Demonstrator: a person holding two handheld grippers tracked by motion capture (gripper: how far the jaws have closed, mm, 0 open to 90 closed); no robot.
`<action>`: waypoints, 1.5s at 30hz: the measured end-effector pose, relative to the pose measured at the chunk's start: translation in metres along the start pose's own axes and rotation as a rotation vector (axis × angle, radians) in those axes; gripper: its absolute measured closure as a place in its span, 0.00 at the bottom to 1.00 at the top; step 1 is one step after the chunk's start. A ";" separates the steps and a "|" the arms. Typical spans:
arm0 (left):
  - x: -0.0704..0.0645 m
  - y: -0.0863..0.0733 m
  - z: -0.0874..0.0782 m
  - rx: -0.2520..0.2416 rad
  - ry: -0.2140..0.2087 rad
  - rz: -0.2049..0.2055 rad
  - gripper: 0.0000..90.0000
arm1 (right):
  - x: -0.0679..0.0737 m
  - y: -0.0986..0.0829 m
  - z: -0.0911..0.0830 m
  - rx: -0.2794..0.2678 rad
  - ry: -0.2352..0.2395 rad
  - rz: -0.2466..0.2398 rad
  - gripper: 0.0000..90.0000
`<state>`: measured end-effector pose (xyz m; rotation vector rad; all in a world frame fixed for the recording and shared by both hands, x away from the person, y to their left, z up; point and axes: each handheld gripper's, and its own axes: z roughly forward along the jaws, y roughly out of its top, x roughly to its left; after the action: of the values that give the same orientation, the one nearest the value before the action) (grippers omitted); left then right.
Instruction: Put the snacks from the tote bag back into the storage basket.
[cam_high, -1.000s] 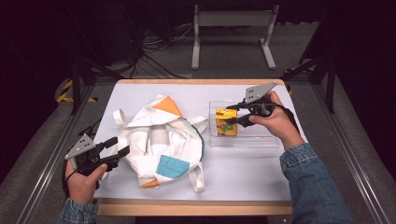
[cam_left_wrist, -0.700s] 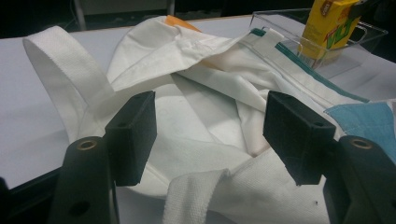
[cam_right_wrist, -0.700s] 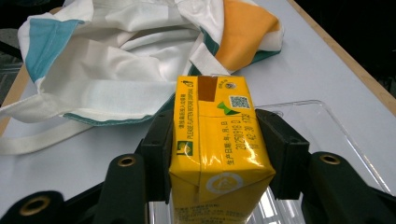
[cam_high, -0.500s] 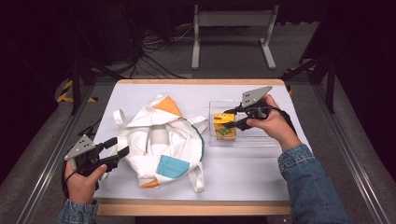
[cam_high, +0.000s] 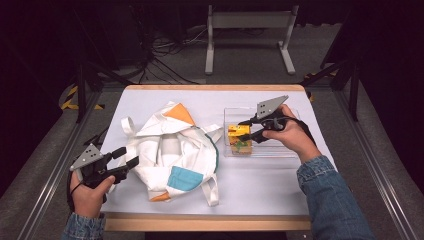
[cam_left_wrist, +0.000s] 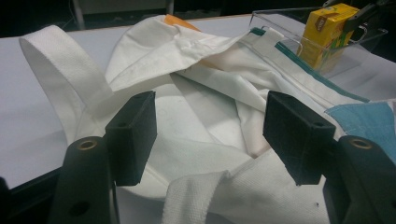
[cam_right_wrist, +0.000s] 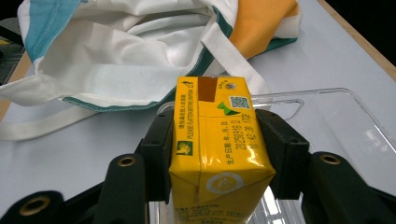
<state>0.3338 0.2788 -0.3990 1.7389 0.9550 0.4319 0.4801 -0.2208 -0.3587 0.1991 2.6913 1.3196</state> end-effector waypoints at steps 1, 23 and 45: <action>0.000 0.000 0.000 0.001 0.000 0.000 0.40 | 0.000 0.000 0.000 -0.003 0.001 0.003 0.57; -0.001 0.000 0.003 0.004 -0.004 0.002 0.40 | 0.001 -0.010 -0.016 0.046 -0.010 0.027 0.53; -0.002 0.002 0.001 -0.002 -0.005 0.002 0.40 | 0.051 0.025 -0.077 -0.092 -0.219 0.101 0.26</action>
<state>0.3338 0.2765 -0.3970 1.7388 0.9493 0.4286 0.4172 -0.2560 -0.2959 0.4472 2.4622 1.3584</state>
